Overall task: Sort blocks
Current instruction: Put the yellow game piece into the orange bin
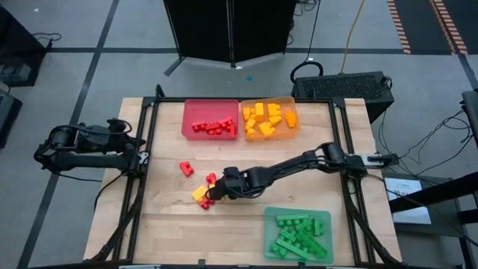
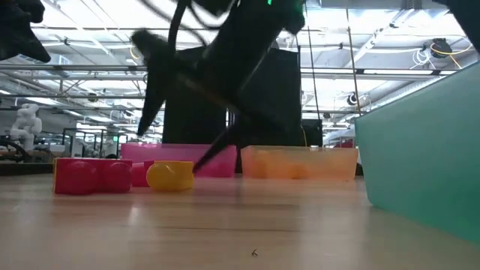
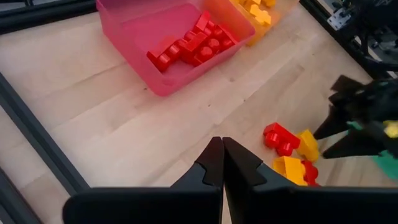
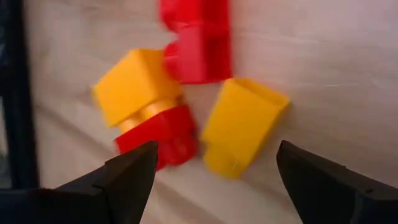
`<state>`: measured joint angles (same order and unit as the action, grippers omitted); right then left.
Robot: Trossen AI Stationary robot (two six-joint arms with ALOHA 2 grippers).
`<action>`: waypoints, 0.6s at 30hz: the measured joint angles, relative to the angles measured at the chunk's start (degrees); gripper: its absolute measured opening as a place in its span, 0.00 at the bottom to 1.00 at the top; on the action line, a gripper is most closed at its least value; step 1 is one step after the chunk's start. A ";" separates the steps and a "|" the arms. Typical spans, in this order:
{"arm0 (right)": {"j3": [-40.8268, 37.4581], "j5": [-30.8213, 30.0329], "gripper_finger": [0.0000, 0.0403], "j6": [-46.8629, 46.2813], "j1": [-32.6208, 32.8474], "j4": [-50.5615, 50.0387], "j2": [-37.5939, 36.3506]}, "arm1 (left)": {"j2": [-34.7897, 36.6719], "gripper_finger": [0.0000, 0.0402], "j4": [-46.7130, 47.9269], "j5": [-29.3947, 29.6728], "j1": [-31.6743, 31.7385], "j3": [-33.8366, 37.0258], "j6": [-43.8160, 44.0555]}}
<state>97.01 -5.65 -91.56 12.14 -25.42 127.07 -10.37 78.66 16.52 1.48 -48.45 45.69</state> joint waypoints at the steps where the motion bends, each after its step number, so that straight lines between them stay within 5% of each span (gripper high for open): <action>1: 0.00 0.21 0.80 -0.84 -0.21 0.19 0.90 | 0.02 0.00 0.09 0.00 0.00 0.00 -0.46; 18: 0.24 5.19 0.77 -9.19 -5.23 -4.02 3.71 | 0.02 0.00 0.03 -0.39 0.00 0.00 -12.48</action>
<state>97.25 -0.47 -100.75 6.91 -29.44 130.78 -10.35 78.70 16.13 1.48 -48.45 33.21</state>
